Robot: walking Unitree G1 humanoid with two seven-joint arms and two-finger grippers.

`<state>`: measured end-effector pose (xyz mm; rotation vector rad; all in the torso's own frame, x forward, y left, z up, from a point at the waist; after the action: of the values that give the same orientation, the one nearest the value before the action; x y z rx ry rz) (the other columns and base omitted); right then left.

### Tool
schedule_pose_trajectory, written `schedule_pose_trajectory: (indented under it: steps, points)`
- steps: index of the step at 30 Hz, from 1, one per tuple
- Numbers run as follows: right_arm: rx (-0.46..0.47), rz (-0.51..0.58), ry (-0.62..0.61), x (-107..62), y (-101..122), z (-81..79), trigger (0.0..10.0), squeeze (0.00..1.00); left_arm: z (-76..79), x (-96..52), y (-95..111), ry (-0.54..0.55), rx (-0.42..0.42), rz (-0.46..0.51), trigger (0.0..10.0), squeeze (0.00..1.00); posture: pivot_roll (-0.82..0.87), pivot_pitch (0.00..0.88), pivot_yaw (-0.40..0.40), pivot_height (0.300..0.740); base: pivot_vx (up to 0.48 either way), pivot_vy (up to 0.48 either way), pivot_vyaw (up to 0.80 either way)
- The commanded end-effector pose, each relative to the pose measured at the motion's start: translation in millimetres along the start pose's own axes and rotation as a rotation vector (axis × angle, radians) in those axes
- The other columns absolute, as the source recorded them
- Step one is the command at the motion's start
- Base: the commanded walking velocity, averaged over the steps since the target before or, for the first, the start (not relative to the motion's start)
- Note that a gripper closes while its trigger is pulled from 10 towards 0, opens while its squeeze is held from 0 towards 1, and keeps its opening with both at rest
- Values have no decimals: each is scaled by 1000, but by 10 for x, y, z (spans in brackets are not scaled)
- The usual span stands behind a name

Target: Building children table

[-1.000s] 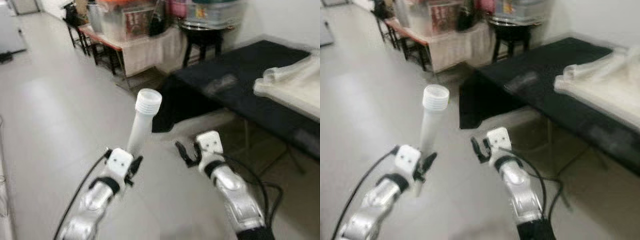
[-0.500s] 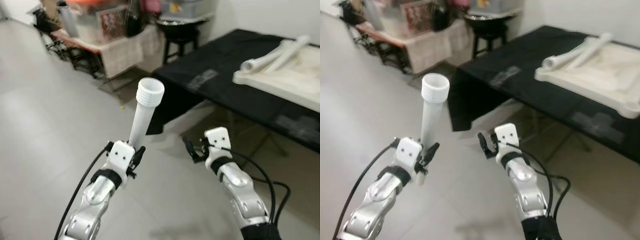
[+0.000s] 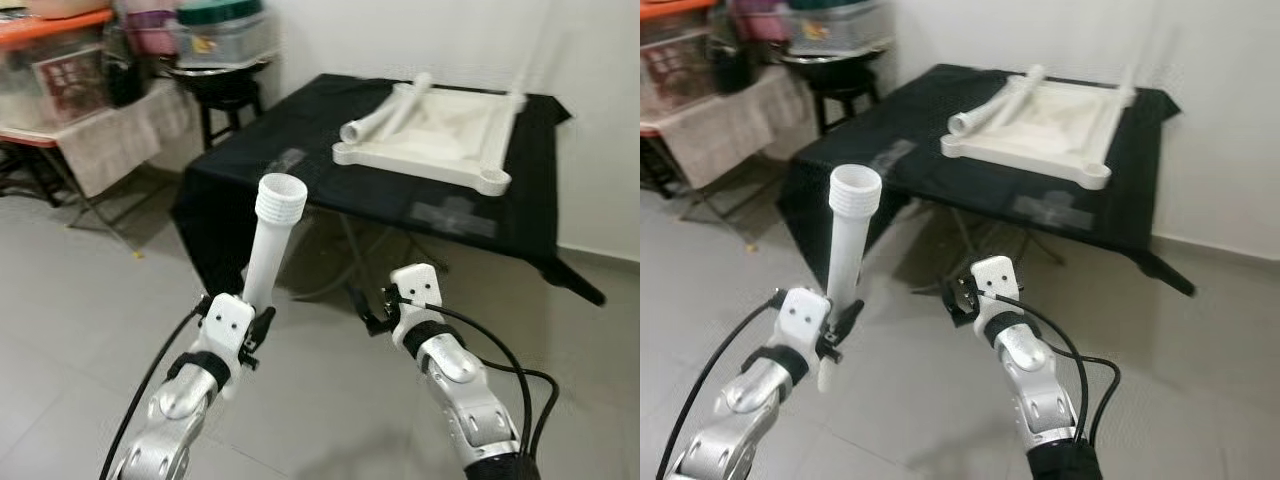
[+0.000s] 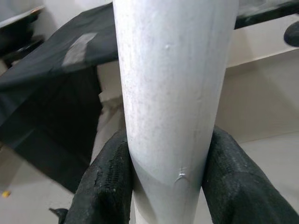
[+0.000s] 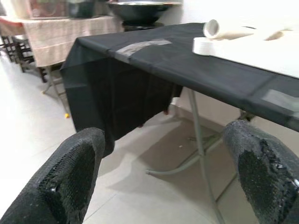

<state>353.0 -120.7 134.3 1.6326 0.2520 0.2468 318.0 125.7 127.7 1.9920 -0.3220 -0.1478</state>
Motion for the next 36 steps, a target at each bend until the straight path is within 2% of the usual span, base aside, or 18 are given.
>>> schedule_pose_trajectory:
  steps: [1,7,13,16,18,19,22,24,25,28,29,31,32,35,36]
  points:
    - [19,0,5,3,-22,-15,10000,0,-54,-22,-35,17,6,-6,10000,0,0,37,56,740,0,0,-788]
    - [19,0,8,8,-16,-8,10000,0,-56,-18,-35,21,-5,-7,10000,0,-1,39,51,740,0,0,-788]
    - [9,45,44,21,85,-32,10000,0,-113,9,22,31,-31,15,10000,0,-17,38,44,740,0,0,-679]
    - [-16,112,65,44,269,-71,10000,0,-266,32,148,59,-18,61,10000,0,-19,39,47,740,104,0,0]
    - [-5,127,87,75,363,-114,10000,0,-411,54,263,89,-7,96,10000,0,-17,38,46,740,324,0,0]
    - [-5,127,87,75,363,-114,10000,0,-411,54,263,89,-7,96,10000,0,-17,38,46,740,337,0,0]
    - [1,149,132,104,478,-183,10000,0,-576,81,418,122,9,141,10000,0,-15,37,46,740,337,0,-800]
    - [-11,164,137,106,512,-195,10000,0,-599,86,449,126,9,150,10000,0,-15,37,47,740,337,0,-800]
    - [-39,200,130,119,610,-205,10000,0,-641,101,551,130,18,180,10000,0,-14,36,49,740,341,0,0]
    - [-38,201,133,140,662,-222,10000,0,-667,113,660,128,27,211,10000,0,-11,35,53,740,345,0,0]
    - [-31,226,155,143,746,-254,10000,0,-694,131,789,121,46,247,10000,0,-4,34,54,740,341,0,-569]
    - [-26,240,159,142,784,-258,10000,0,-709,138,834,119,53,260,10000,0,-2,34,56,740,345,0,-450]
    - [-34,264,162,146,850,-258,10000,0,-758,159,930,120,71,286,10000,0,2,31,58,740,345,0,0]
    - [-42,272,163,152,880,-259,10000,0,-794,170,990,122,83,302,10000,0,2,31,58,740,345,0,0]
    - [-47,280,161,156,915,-253,10000,0,-840,187,1071,127,97,324,10000,0,7,32,57,740,341,0,0]
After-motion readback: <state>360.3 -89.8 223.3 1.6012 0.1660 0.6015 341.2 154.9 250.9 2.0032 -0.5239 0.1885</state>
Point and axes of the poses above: a point about 5 cm out from each wrist's last joint towards the gripper, its own x axis pointing out of the wrist towards the gripper, its own y axis along the axis of the wrist's last joint, z = x × y, the point moved 4 cm from there along x, pointing out of the wrist towards the gripper, and after that the axes turned 13 degrees about x, right-handed, at the moved point
